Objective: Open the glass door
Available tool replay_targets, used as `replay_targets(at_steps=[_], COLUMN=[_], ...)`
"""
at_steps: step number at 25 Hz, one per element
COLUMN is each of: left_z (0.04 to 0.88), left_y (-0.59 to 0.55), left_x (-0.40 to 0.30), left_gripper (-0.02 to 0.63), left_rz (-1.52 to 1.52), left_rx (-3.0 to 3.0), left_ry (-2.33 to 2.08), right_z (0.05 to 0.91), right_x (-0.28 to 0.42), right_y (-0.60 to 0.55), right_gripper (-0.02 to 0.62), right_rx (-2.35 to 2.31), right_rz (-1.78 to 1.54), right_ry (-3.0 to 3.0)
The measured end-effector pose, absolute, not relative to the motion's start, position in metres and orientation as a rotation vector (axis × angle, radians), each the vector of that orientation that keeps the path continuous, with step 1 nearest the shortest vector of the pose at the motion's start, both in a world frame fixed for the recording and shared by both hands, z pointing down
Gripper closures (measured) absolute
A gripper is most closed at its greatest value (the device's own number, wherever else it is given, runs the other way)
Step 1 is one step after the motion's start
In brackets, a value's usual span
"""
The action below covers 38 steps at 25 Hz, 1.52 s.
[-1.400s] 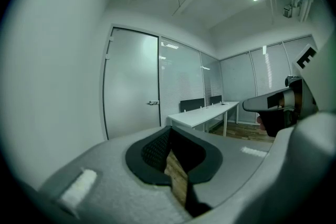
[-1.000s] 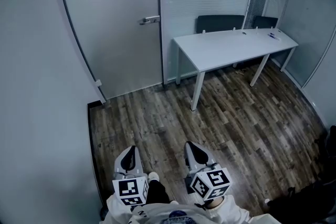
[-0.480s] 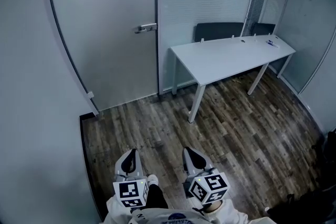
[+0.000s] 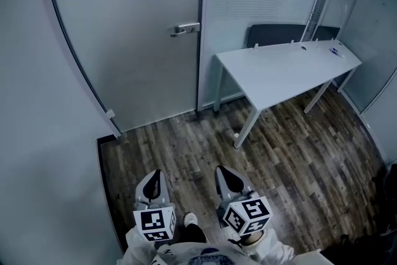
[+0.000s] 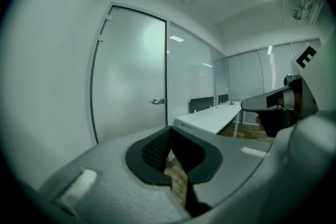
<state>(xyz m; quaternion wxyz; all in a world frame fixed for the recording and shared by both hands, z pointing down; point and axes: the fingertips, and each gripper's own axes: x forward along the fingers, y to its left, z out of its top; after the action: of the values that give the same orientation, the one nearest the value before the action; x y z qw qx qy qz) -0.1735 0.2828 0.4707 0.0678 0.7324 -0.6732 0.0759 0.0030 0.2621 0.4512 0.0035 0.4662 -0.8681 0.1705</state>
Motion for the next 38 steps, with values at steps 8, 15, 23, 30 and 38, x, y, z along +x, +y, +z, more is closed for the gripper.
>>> replay_targets(at_steps=[8,15,23,30,38], left_z=[0.476,0.477,0.474,0.473,0.475], left_y=[0.213,0.167,0.106,0.009,-0.123], left_x=[-0.214,-0.224,-0.225,-0.216,-0.187], left_gripper=[0.601,0.601,0.601,0.601,0.601], left_rz=[0.242,0.224,0.192,0.226,0.270], left_rx=[2.200,2.198,2.203,2.181,2.154], left_ry=[-2.023,-2.012,-2.062,-2.090,-2.096], right_z=[0.456,0.459,0.458,0.460,0.464], right_x=[-0.040,-0.047,-0.047,-0.043,-0.013], right_y=[0.189,0.146,0.079,-0.024,-0.155], right_gripper=[0.592,0.592,0.592,0.592,0.592], right_rx=[1.453,1.458,1.451,1.404,1.366], right_rz=[0.539,0.531,0.492,0.511,0.550], right_ry=[-2.711,-2.685,-2.723,-2.761,-2.749])
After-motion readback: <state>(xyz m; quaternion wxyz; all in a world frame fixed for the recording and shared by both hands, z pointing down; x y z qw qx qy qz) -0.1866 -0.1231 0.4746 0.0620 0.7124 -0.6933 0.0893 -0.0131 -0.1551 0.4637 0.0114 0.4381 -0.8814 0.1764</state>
